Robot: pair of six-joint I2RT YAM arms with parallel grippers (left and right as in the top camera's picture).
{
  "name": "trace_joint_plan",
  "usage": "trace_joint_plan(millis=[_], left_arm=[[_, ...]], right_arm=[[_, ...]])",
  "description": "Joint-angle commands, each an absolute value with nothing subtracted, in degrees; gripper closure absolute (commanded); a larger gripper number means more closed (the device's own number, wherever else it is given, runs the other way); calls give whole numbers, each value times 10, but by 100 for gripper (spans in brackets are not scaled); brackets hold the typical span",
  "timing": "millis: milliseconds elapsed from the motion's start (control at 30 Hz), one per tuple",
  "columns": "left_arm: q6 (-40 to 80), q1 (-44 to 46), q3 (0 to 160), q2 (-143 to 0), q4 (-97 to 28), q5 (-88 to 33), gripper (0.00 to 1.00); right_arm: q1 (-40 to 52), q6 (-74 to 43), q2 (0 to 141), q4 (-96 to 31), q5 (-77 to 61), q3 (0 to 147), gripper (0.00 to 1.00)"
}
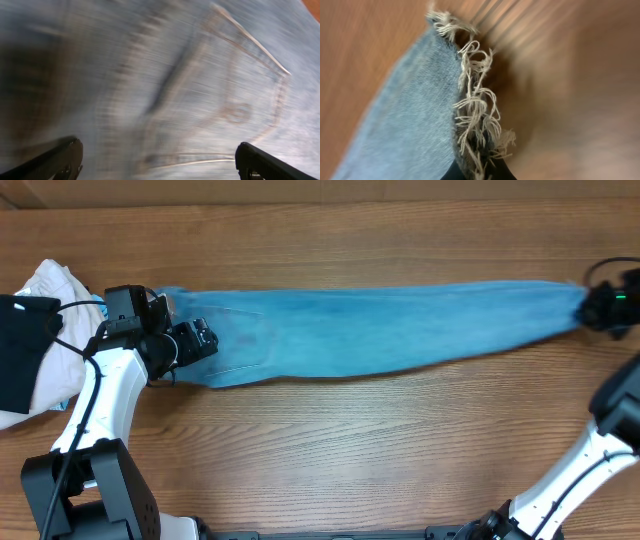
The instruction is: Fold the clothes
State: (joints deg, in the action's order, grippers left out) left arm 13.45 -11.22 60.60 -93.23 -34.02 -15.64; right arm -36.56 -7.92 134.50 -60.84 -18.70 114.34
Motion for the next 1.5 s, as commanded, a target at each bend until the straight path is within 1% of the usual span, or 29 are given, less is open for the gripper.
trace_joint_plan(millis=[0, 100, 233, 433, 633, 800, 967, 1133, 1467], left_arm=[[144, -110, 620, -916, -335, -189, 0], [144, -108, 620, -916, -337, -193, 0], [144, -108, 620, -916, -346, -194, 0], [143, -108, 620, -916, -357, -193, 0], [143, -108, 620, -916, -358, -193, 0], [143, -108, 620, -916, -358, -193, 0], [143, -108, 620, -916, -358, -193, 0], [143, -108, 620, -916, -362, -193, 0], [143, -108, 620, -916, -365, -193, 0]], right_arm=[[-396, -92, 1217, -608, -131, 1153, 96], [-380, -84, 1176, -617, -144, 1153, 96], [-324, -55, 1140, -654, -150, 1153, 96], [-184, -39, 1130, -728, -133, 1152, 96], [-30, -50, 1131, -767, -120, 1152, 96], [68, -67, 1132, -790, -119, 1151, 96], [140, -93, 1153, -803, -101, 1151, 96], [185, -108, 1176, -798, -101, 1151, 96], [221, -110, 1196, -801, -109, 1151, 96]])
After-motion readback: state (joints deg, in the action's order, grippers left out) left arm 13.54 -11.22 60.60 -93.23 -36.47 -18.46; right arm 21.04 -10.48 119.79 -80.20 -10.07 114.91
